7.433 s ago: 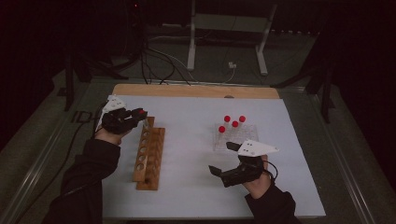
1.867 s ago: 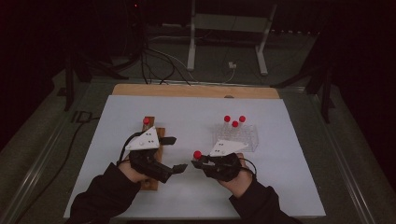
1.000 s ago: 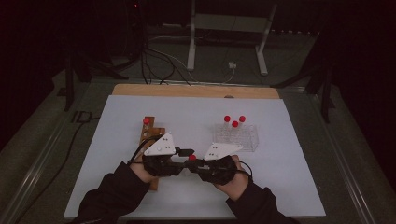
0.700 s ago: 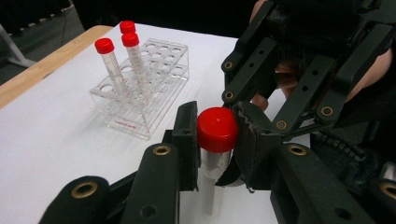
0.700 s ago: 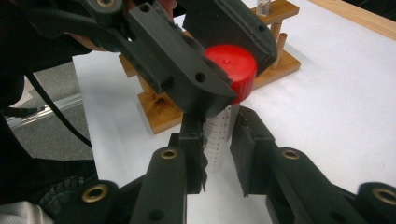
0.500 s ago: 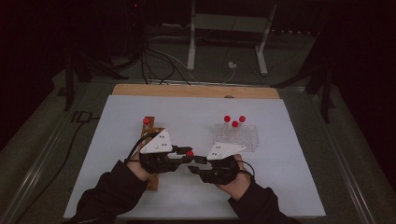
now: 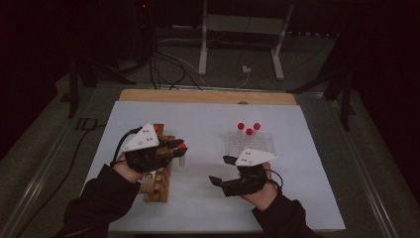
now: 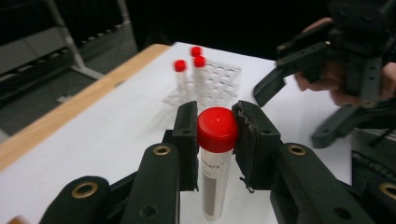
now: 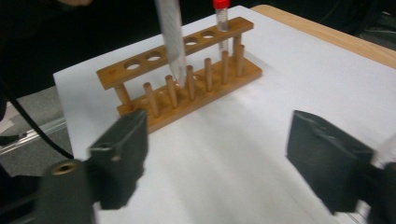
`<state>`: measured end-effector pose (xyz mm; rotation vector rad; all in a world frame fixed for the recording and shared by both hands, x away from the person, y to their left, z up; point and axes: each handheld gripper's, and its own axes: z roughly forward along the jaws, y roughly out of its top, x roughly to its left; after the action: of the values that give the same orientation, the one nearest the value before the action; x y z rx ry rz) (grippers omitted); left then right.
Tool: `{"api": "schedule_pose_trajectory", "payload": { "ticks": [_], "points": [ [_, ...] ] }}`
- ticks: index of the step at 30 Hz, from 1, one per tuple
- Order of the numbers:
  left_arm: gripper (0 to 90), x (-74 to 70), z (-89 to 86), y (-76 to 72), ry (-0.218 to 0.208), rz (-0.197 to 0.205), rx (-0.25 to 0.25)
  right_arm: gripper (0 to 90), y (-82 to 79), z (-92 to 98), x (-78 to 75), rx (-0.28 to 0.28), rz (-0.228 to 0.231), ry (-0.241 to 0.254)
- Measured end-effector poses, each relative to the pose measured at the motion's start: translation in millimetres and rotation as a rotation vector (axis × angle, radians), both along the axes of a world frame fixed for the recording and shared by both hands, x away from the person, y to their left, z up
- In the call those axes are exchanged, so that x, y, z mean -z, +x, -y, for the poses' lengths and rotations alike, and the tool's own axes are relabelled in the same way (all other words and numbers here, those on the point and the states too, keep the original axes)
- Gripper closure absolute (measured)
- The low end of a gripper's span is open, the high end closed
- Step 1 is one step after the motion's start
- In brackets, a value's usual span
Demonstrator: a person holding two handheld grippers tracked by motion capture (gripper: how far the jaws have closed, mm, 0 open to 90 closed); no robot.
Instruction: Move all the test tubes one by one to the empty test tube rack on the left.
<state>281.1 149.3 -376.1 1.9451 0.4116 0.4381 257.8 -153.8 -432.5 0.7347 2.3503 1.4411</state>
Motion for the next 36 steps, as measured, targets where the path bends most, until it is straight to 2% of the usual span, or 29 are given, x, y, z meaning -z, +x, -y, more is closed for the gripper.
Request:
{"api": "schedule_pose_trajectory", "payload": {
  "ticks": [8, 13, 24, 29, 36],
  "points": [
    [72.0, -8.2, -25.3, 7.1, -0.035, 0.019, -0.095, 2.7, 2.1, 6.6, 0.2, 0.04, -0.014, 0.009],
    [72.0, -8.1, -38.4, 14.1, -0.062, 0.015, -0.152, 0.7, 3.7, 10.9, 0.0, 0.023, -0.01, 0.025],
    [72.0, -4.7, -61.1, 31.0, -0.091, 0.039, -0.274, 0.0, 5.6, 17.1, -0.9, 0.02, -0.01, 0.042],
    [72.0, 2.2, -66.6, 39.5, -0.098, 0.043, -0.326, 0.0, 6.0, 18.1, -0.6, 0.024, -0.006, 0.046],
    [72.0, 19.0, -69.9, 48.4, -0.105, 0.022, -0.363, 0.0, 6.2, 19.1, -0.5, 0.024, -0.001, 0.045]
  ]
}}
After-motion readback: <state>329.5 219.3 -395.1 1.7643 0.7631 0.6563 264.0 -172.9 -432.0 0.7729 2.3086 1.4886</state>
